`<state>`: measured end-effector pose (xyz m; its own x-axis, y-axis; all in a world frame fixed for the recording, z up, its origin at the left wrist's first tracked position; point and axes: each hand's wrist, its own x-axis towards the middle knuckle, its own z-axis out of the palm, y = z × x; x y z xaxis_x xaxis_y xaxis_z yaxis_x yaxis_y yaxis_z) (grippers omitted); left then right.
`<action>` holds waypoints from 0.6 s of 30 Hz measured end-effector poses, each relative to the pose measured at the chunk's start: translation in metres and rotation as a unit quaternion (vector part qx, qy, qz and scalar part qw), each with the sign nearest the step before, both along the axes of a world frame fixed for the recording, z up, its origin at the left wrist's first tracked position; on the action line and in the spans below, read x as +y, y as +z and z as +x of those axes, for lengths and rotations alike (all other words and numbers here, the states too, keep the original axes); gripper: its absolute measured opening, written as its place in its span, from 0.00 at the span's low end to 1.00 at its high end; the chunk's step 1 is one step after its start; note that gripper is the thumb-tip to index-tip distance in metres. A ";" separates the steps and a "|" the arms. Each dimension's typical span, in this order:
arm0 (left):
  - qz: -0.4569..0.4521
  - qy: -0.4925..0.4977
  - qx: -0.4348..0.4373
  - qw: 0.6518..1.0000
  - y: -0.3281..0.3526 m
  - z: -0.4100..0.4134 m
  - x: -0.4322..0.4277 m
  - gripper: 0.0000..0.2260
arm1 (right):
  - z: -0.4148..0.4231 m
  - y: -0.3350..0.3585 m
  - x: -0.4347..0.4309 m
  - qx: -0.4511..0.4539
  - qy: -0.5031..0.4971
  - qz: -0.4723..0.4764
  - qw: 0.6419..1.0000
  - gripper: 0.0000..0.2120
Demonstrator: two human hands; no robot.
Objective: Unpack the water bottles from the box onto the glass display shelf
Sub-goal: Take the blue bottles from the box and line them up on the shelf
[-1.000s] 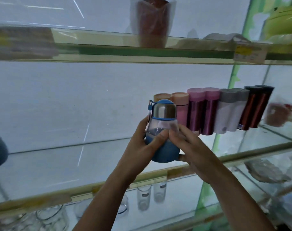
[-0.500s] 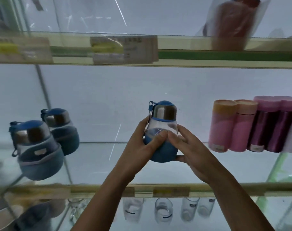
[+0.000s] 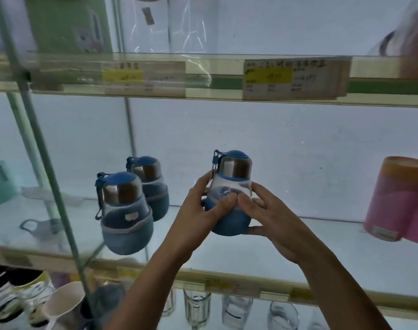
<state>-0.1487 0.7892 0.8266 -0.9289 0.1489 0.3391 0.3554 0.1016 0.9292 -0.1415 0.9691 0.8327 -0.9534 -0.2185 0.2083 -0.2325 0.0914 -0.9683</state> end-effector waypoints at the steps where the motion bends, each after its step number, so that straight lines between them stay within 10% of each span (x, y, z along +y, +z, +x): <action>1: 0.000 0.004 -0.001 1.000 -0.001 -0.002 -0.007 0.32 | -0.003 -0.001 -0.006 0.000 0.005 0.007 1.000 0.25; 18: -0.020 0.037 -0.030 0.999 -0.016 -0.018 -0.057 0.31 | -0.033 -0.010 -0.056 -0.042 0.019 0.125 0.991 0.28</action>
<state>-0.1668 0.7325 0.8101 -0.9566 0.0907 0.2769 0.2885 0.1623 0.9436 -0.1740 0.9128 0.8229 -0.9549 -0.2902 0.0631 -0.1600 0.3237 -0.9325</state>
